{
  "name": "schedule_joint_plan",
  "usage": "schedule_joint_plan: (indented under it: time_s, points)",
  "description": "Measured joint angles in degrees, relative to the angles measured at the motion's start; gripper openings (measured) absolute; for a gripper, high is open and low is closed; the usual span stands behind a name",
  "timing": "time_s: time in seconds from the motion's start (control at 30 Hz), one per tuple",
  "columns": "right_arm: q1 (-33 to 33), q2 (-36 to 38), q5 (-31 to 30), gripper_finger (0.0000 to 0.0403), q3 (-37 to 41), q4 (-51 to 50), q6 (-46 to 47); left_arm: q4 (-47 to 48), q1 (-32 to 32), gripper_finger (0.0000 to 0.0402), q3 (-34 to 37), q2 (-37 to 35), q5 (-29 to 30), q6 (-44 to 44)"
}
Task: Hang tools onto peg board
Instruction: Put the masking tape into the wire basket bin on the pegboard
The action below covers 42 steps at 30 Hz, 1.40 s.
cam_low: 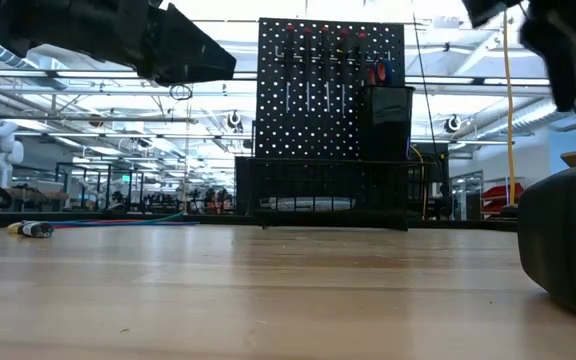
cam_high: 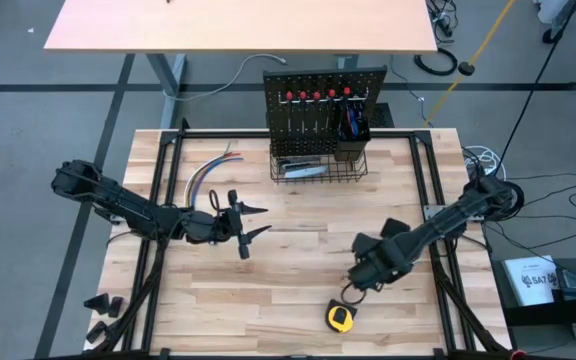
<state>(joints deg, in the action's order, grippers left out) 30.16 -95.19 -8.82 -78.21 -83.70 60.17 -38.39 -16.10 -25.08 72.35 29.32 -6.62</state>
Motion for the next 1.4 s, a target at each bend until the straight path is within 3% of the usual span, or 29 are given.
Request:
schedule_joint_plan:
  time_s: [0.2, 0.4, 0.57, 0.7, 1.07, 1.23, 1.4]
  points:
    - [0.52, 9.07, -0.02, 0.0336, 12.88, 3.57, 7.76, 0.33, 0.0, 0.0217, 0.0, 0.01, -0.42, 0.31]
    - [0.52, 17.12, 0.7, 0.0336, 26.92, 14.24, 14.23, 0.48, 0.0, 0.0217, 0.0, 0.01, -0.42, 0.29]
    - [0.72, 19.46, 4.3, 0.0336, 36.07, 25.75, 17.19, 1.85, 0.61, 0.0217, 0.0, 0.01, -0.45, 0.31]
    - [0.72, 18.96, 4.48, 0.0336, 39.14, 30.88, 19.34, 2.12, 0.79, 0.0217, 0.0, 0.4, -0.44, 0.34]
    - [1.07, 14.57, 5.02, 0.033, 41.77, 33.02, 21.47, 2.05, 0.75, 0.0217, -0.02, 0.42, -0.63, 0.38]
    - [0.98, 12.32, 7.36, 0.0277, 41.83, 36.26, 18.58, 2.07, 0.75, 0.0217, -0.02, 0.42, -0.63, 0.4]
    - [1.0, 12.08, 8.56, 0.015, 41.96, 39.73, 18.1, 2.05, 0.74, 0.0217, -0.02, 0.42, -0.63, 0.55]
